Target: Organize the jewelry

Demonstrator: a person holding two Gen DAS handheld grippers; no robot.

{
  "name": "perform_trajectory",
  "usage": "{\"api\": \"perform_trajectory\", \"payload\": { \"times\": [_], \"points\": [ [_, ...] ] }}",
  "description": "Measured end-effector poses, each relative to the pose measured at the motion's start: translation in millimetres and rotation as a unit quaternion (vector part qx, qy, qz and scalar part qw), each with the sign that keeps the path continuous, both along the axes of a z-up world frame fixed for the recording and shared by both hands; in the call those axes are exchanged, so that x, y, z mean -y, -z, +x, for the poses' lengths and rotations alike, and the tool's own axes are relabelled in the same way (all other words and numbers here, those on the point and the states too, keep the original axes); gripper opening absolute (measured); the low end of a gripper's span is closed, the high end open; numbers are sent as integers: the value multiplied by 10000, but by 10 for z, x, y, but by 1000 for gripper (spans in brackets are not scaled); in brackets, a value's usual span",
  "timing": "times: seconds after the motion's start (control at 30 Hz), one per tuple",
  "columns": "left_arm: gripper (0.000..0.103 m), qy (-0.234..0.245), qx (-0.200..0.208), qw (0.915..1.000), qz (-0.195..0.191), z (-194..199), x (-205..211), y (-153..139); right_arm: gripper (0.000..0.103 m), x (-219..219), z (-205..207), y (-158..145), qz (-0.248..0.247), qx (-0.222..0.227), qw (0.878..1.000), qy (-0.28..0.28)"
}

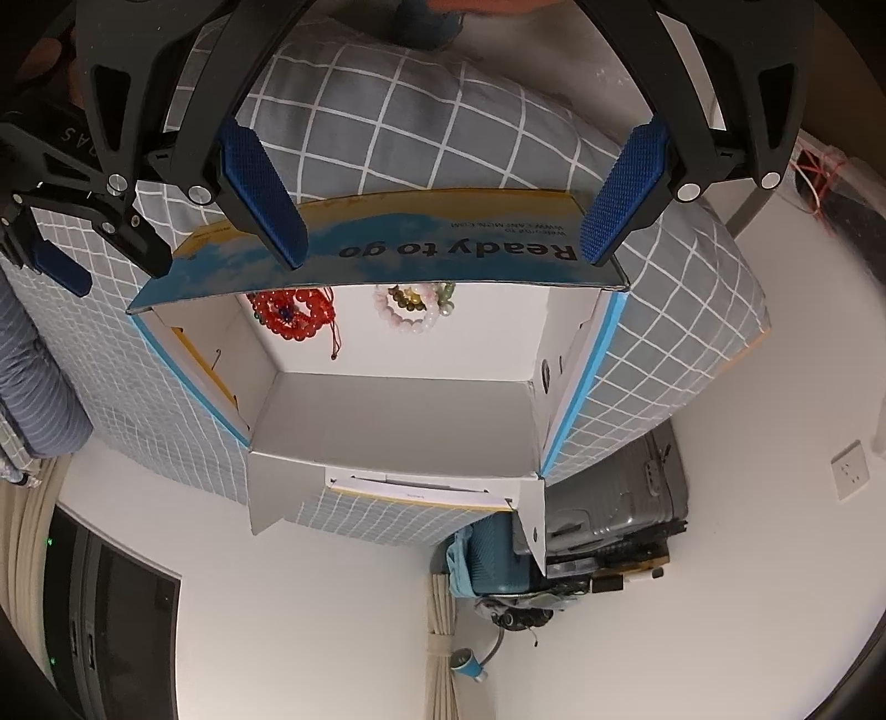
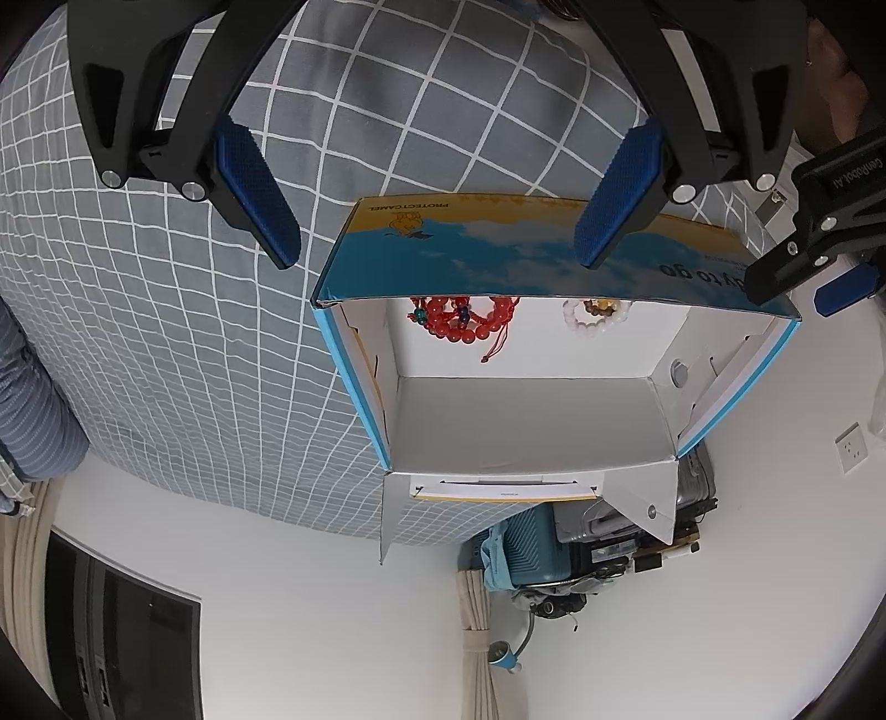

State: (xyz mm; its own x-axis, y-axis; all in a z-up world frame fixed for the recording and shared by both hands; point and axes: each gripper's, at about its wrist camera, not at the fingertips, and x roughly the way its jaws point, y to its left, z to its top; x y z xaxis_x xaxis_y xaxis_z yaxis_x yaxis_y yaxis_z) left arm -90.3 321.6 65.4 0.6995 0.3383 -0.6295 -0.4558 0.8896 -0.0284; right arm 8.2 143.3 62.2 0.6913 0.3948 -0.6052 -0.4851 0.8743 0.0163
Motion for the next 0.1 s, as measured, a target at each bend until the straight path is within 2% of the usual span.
{"api": "perform_trajectory", "payload": {
  "times": [0.1],
  "points": [
    [97,15,-15,10000,7,9,10,11,95,2,-1,0,0,0,10000,-4]
  ]
}}
